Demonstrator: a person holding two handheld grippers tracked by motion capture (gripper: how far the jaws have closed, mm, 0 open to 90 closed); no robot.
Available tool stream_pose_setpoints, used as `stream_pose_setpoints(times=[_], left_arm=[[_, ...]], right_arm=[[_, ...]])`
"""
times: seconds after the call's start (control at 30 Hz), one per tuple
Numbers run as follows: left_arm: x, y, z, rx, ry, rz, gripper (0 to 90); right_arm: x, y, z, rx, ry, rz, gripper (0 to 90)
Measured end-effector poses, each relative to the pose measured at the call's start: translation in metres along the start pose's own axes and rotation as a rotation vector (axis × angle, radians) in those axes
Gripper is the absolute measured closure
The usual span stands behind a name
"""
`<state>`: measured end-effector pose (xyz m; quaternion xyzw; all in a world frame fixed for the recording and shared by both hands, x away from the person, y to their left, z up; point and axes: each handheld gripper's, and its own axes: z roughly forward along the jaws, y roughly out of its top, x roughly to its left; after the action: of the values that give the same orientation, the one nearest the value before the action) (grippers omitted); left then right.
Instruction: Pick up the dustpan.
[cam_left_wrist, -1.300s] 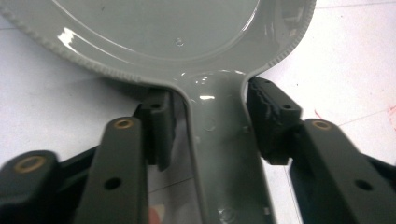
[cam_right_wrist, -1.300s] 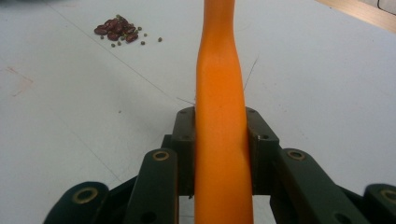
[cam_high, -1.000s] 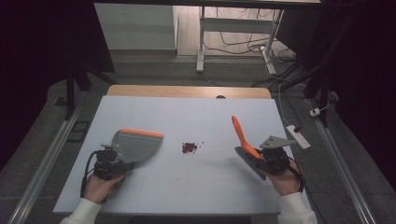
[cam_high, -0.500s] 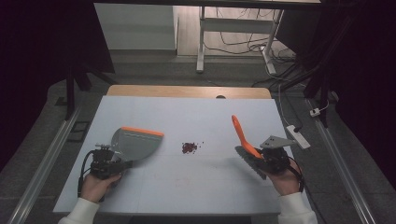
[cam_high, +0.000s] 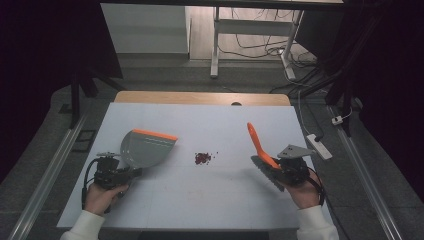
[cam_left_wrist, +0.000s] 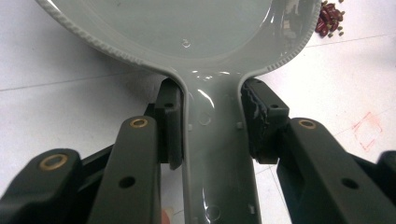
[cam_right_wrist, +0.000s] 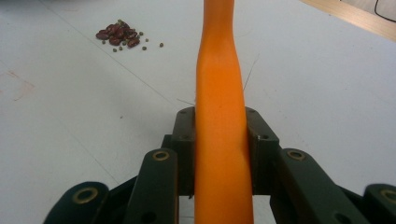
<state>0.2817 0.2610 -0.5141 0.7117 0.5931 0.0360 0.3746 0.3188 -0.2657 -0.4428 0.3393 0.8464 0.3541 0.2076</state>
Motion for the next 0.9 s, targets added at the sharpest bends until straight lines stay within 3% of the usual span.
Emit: stream_pose_setpoints(times=[0.53,0.9], left_arm=[[0.008,0.017,0.005,-0.051,-0.040,0.082,61.9],[0.012,0.036,0.011,-0.054,-0.074,0.183,61.9]], right_arm=[[0.000,0.005,0.006,-0.001,-0.005,0.005,70.1],[0.003,0.014,0.015,0.003,-0.004,0.005,70.1]])
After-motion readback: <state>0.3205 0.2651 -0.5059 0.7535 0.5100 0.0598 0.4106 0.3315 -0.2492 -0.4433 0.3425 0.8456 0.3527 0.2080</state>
